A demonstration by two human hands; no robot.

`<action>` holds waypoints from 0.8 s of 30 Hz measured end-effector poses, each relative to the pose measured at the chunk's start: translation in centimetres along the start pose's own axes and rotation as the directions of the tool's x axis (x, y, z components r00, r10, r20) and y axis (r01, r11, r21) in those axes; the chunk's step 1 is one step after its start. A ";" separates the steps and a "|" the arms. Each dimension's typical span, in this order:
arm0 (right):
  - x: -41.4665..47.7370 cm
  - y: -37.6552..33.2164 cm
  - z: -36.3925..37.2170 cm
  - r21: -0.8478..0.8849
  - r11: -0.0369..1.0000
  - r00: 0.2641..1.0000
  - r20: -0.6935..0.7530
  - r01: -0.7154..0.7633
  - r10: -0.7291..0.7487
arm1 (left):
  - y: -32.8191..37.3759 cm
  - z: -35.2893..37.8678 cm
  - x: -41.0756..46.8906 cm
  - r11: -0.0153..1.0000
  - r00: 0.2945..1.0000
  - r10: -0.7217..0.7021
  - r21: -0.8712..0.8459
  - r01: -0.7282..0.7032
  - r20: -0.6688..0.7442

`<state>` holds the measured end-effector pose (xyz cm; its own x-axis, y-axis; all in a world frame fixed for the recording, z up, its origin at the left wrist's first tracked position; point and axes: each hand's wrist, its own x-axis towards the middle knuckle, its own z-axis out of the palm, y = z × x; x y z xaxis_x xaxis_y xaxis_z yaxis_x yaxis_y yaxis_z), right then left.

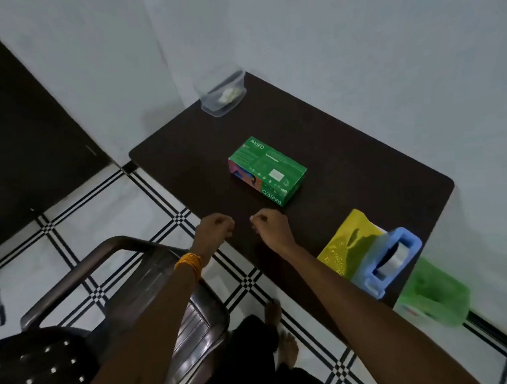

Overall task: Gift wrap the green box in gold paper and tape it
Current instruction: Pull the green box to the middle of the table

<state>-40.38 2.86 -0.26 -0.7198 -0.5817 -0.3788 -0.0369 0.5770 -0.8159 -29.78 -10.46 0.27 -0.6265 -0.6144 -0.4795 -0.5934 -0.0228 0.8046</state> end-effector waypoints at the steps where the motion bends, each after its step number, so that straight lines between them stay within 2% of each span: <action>1: 0.7 -0.2 -0.4 0.012 1.000 1.000 -0.020 0.007 -0.007 | 0.6 0.0 1.0 1.000 1.000 0.009 0.003 -0.009 -0.007; 4: 2.8 -0.8 -1.6 0.041 0.999 0.995 -0.093 0.022 -0.018 | 2.7 0.2 4.0 0.996 0.998 0.054 0.066 -0.052 -0.020; 7: 5.4 -0.9 -2.7 0.024 0.999 0.971 -0.236 0.042 -0.035 | 5.1 0.5 7.3 0.980 0.990 0.139 0.143 -0.135 -0.015; 12: 10.8 -0.4 -3.5 -0.018 1.000 0.857 -0.514 0.023 -0.029 | 9.5 0.3 15.0 0.938 0.949 0.310 0.182 -0.295 -0.061; 14: 13.2 -0.3 -3.8 -0.045 0.998 0.786 -0.618 -0.052 0.013 | 11.0 0.6 19.0 0.919 0.939 0.343 0.207 -0.336 0.000; 16: 14.7 -0.1 -3.7 -0.079 0.980 0.743 -0.664 -0.185 0.087 | 11.9 1.1 21.7 0.896 0.935 0.346 0.271 -0.353 0.074; 19: 16.4 0.2 -2.6 -0.061 0.929 0.715 -0.657 -0.366 0.238 | 11.8 2.1 24.4 0.894 0.936 0.233 0.321 -0.313 0.266; 21: 17.1 0.6 -2.0 0.019 0.932 0.699 -0.656 -0.362 0.284 | 10.8 2.8 26.1 0.868 0.910 0.203 0.363 -0.338 0.362; 24: 17.6 0.8 -1.6 0.122 0.951 0.668 -0.686 -0.285 0.289 | 10.1 3.8 27.2 0.853 0.893 0.206 0.374 -0.364 0.399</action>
<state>-54.18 -6.03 -6.93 -0.9669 0.1709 -0.1892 0.2550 0.6442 -0.7211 -54.72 -24.46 -6.02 -0.8837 -0.2390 -0.4025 -0.4674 0.4987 0.7300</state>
